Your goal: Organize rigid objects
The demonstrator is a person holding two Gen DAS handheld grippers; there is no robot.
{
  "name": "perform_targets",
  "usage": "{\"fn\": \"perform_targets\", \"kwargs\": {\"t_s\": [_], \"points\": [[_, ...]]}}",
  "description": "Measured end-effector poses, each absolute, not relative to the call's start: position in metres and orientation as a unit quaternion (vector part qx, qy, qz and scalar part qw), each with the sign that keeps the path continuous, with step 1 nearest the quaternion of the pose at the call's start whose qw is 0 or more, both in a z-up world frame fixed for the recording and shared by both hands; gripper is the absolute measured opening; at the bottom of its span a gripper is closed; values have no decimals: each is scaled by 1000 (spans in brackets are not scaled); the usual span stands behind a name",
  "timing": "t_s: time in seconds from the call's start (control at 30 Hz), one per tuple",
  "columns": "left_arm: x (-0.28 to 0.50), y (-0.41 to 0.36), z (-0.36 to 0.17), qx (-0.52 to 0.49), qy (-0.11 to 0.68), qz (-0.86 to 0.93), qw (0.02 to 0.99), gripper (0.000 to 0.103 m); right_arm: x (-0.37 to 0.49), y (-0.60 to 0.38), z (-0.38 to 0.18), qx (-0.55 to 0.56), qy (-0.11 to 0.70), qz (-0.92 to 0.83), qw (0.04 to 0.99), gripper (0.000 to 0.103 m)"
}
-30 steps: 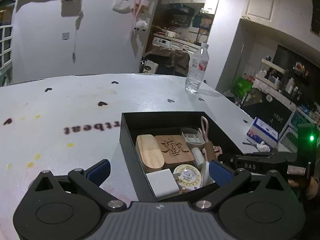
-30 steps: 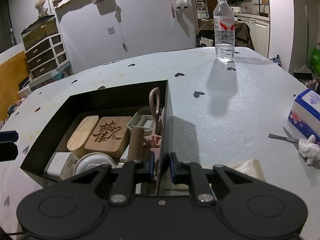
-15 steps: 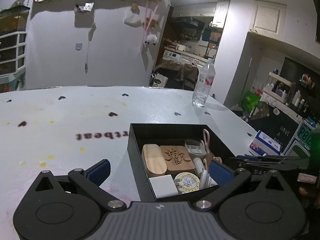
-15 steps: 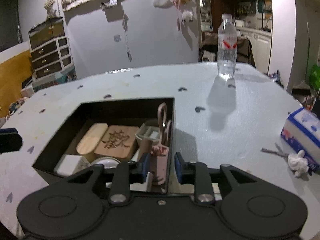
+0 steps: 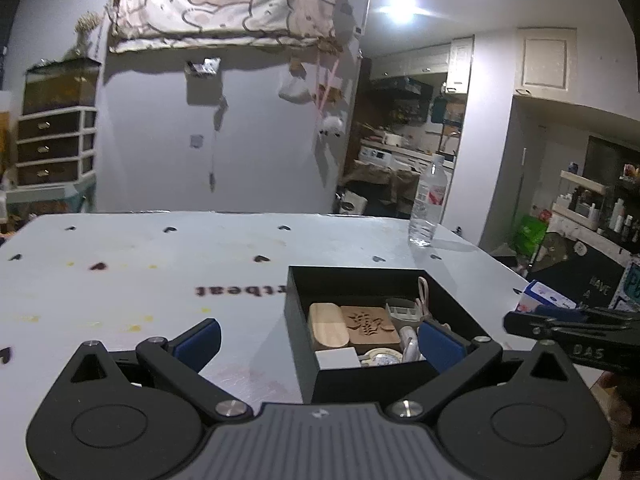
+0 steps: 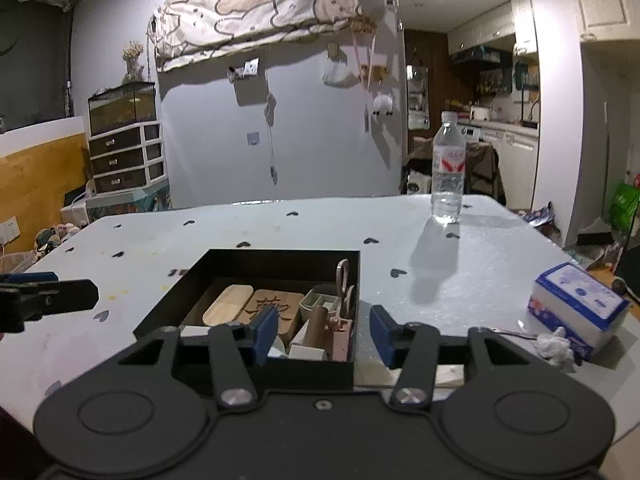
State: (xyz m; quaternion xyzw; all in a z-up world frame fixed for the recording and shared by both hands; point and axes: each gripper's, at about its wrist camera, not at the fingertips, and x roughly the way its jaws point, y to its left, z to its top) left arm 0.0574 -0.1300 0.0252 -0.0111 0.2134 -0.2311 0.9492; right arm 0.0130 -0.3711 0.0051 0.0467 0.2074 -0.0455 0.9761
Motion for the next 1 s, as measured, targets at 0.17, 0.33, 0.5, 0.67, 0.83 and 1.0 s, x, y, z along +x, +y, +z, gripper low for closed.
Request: {"fn": "perform_targets", "kwargs": {"t_s": [0.17,0.33,0.5,0.67,0.83,1.0], "points": [[36,-125,26,-15,196,-223,955,103,-13,-367,9,38,182,-55,981,74],[18,-126,26,-7,182,-219,959,103,-34,-364,13,26,160,-64,985,81],[5,-129,24,-4,176,-210,962,103,-44,-364,15,20,145,-78,986,97],[-2,-132,24,1,171,-205,964,103,-53,-366,14,22,135,-93,986,103],[-6,-135,21,13,174,-185,967,103,-59,-364,12,13,134,-107,985,103],[-8,-133,19,14,174,-177,969,103,-65,-361,13,6,128,-102,987,103]]}}
